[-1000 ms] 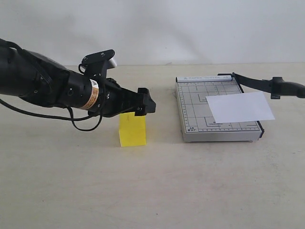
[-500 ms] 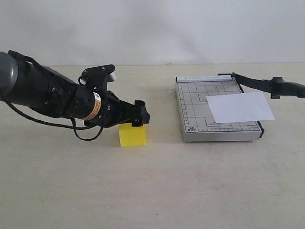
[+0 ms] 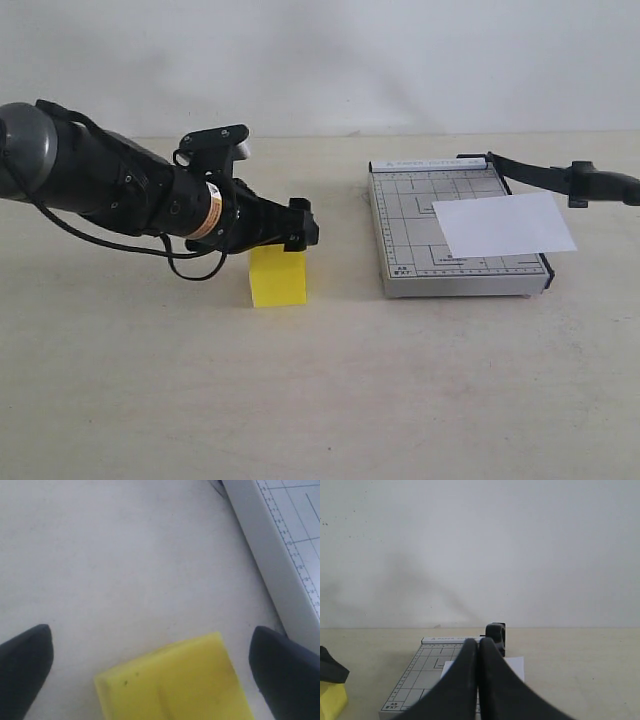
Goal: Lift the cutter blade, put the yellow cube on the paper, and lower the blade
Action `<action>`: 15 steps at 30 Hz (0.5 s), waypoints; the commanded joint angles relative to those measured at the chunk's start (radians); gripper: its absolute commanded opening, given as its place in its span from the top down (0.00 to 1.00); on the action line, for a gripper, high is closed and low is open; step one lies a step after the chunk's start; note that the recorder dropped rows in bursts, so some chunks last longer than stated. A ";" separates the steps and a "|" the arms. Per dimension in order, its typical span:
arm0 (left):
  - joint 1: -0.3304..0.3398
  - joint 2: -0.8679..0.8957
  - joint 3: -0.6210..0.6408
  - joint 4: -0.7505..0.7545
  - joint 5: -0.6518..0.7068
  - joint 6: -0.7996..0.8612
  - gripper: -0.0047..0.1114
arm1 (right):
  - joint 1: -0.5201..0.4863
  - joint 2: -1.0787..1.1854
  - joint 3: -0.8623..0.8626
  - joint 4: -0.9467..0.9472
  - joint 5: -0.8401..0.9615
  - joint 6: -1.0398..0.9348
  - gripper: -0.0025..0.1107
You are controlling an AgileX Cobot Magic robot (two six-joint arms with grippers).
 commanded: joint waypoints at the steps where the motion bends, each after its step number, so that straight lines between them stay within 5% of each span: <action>1: -0.005 0.031 -0.039 0.005 -0.041 -0.017 0.05 | -0.002 -0.006 -0.001 0.001 -0.006 -0.001 0.98; 10: -0.015 0.013 -0.044 0.005 -0.059 -0.044 0.06 | -0.002 -0.006 -0.001 0.001 -0.006 -0.001 0.98; 15: -0.015 0.011 -0.044 0.005 -0.085 -0.044 0.32 | -0.002 -0.006 -0.001 0.001 -0.006 -0.001 0.98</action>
